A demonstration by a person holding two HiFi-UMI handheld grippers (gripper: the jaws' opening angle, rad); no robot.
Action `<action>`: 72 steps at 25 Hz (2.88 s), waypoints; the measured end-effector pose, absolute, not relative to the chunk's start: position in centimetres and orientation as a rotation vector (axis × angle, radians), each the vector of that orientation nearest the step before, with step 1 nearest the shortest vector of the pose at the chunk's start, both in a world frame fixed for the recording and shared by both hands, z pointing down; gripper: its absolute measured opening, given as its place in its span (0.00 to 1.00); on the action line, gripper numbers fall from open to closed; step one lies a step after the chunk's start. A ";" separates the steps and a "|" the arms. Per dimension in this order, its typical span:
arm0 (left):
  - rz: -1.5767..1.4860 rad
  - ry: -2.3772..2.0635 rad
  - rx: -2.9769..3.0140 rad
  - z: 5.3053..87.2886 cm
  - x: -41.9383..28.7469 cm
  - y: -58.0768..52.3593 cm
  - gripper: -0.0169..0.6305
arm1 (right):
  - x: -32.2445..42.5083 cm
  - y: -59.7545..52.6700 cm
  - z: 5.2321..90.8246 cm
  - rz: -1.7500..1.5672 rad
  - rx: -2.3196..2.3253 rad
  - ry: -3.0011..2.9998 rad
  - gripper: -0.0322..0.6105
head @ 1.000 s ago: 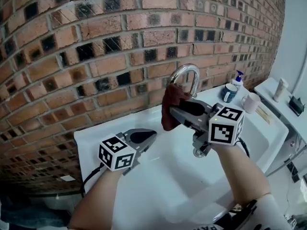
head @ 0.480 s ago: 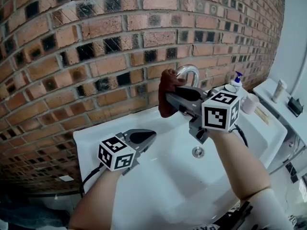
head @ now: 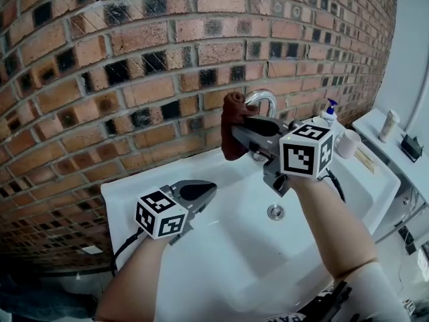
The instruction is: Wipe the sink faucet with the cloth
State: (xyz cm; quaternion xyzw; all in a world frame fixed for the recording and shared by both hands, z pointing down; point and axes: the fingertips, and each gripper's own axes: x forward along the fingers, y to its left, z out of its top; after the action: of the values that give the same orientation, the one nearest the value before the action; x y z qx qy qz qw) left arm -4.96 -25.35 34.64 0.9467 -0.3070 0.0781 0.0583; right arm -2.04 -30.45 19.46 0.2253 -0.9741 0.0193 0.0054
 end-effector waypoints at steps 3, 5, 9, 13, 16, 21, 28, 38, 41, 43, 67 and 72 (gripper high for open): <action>0.235 -0.930 2.869 34.6 -4.9 -25.3 0.04 | -1.9 -30.5 19.1 0.057 0.713 -3.045 0.20; 0.234 -0.929 2.870 34.6 -4.9 -25.3 0.04 | -1.5 -30.5 18.4 0.056 0.731 -3.061 0.20; 0.234 -0.927 2.870 34.6 -4.9 -25.3 0.04 | 0.0 -31.0 16.3 0.045 0.776 -3.105 0.20; 0.233 -0.927 2.872 34.6 -4.9 -25.3 0.04 | 2.0 -31.8 14.9 0.027 0.841 -3.120 0.20; 0.232 -0.927 2.872 34.6 -4.9 -25.3 0.04 | 3.7 -32.7 14.4 0.032 0.904 -3.127 0.20; 0.231 -0.927 2.872 34.6 -5.0 -25.4 0.04 | 6.0 -34.4 15.4 0.066 1.004 -3.104 0.20; 0.230 -0.927 2.873 34.5 -4.9 -25.3 0.04 | 9.0 -37.5 21.1 0.191 1.165 -2.994 0.20; 0.232 -0.926 2.870 34.5 -4.9 -25.3 0.04 | 8.9 -37.9 23.1 0.266 1.171 -3.018 0.21; 0.232 -0.926 2.869 34.6 -4.9 -25.3 0.04 | 8.6 -36.8 22.5 0.243 1.147 -3.038 0.21; 0.234 -0.926 2.871 34.6 -4.9 -25.3 0.04 | 7.6 -35.4 22.0 0.207 1.094 -3.062 0.21; 0.232 -0.924 2.873 34.6 -4.9 -25.3 0.04 | 6.1 -38.4 26.4 0.118 1.072 -2.742 0.20; 0.235 -0.923 2.874 34.6 -4.9 -25.3 0.04 | 6.2 -38.4 26.0 0.092 1.095 -2.729 0.20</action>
State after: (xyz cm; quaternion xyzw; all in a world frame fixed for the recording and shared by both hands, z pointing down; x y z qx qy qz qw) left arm -4.91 -25.30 34.64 0.9477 -0.3042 0.0777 0.0569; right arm 6.23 -38.36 25.99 0.3703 -0.9230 0.0311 0.0996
